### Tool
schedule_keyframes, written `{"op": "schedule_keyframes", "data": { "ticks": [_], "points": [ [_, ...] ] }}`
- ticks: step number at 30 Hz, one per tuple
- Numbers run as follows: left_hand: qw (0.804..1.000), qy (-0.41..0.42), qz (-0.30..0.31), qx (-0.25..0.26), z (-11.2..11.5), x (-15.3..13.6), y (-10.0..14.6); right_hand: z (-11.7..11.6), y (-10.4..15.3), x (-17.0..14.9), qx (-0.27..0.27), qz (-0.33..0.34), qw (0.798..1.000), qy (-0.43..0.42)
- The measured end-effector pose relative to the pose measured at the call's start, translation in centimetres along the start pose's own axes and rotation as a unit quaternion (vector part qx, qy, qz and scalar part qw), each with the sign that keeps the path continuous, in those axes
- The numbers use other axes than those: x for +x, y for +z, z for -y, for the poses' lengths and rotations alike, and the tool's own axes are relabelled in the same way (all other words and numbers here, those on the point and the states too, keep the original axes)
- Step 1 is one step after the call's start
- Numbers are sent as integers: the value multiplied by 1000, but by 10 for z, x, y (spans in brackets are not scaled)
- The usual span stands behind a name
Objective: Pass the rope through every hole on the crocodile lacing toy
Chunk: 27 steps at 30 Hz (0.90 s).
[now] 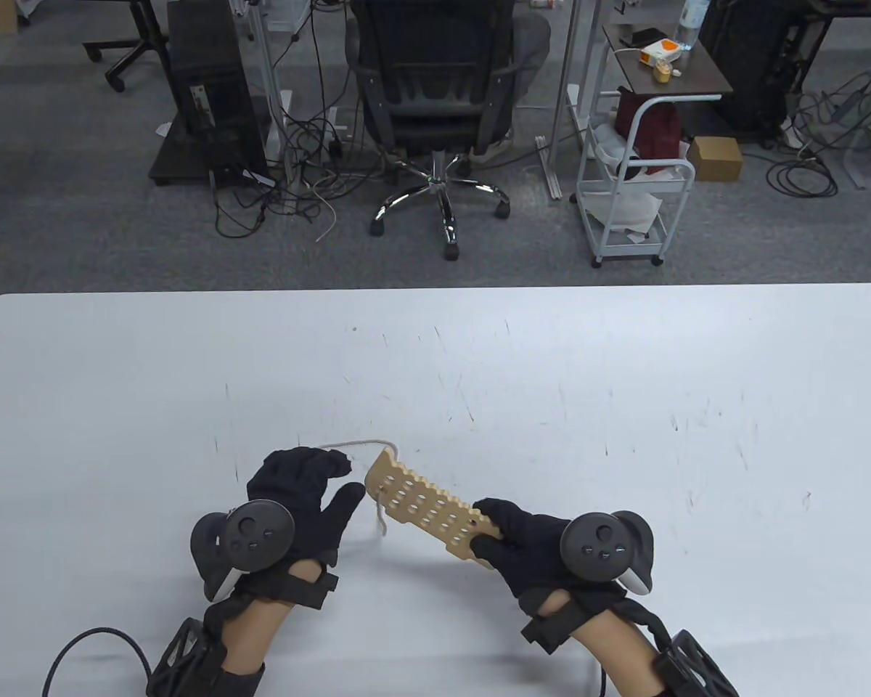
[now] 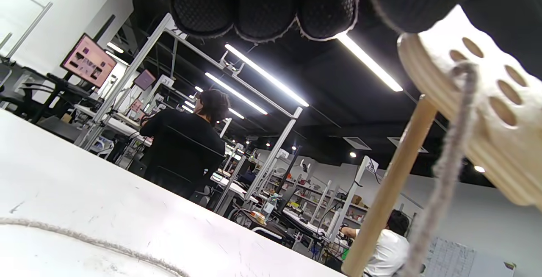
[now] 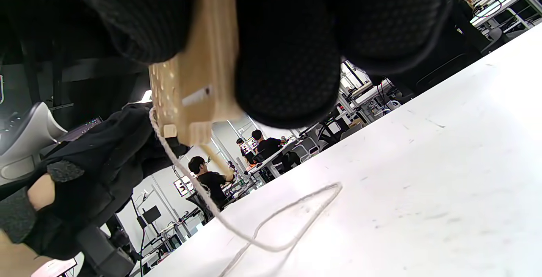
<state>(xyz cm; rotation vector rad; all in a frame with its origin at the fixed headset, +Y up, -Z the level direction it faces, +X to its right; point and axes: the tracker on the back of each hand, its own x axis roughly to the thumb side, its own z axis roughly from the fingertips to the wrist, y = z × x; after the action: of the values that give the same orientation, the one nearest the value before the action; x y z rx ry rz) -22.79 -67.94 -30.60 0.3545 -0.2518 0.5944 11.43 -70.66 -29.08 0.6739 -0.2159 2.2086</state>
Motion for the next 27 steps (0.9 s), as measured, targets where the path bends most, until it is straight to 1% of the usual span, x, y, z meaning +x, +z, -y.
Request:
{"op": "schedule_keyframes", "data": {
  "ticks": [3, 6, 11, 13, 20, 25, 27],
  "points": [
    [999, 21, -17, -19, 4, -4, -2, 0, 0, 0, -1, 1, 1000, -5],
    [997, 42, -33, -60, 11, -6, -3, 0, 0, 0, -2, 1, 1000, -10],
    [985, 89, -34, -143, 26, -7, -5, 1, 1, 0, -5, 2, 1000, -18],
    [980, 107, -33, -162, 31, -7, -5, 1, 1, -1, -4, 4, 1000, -24],
    [966, 173, -30, -190, 41, -9, -4, 0, 1, 1, 3, 10, 1000, -25],
    [959, 209, -31, -189, 43, -12, -5, -1, 1, 1, 8, 11, 999, -36],
    [958, 222, -35, -180, 42, -14, -5, -1, 2, 2, 9, 12, 999, -37]
  ]
}}
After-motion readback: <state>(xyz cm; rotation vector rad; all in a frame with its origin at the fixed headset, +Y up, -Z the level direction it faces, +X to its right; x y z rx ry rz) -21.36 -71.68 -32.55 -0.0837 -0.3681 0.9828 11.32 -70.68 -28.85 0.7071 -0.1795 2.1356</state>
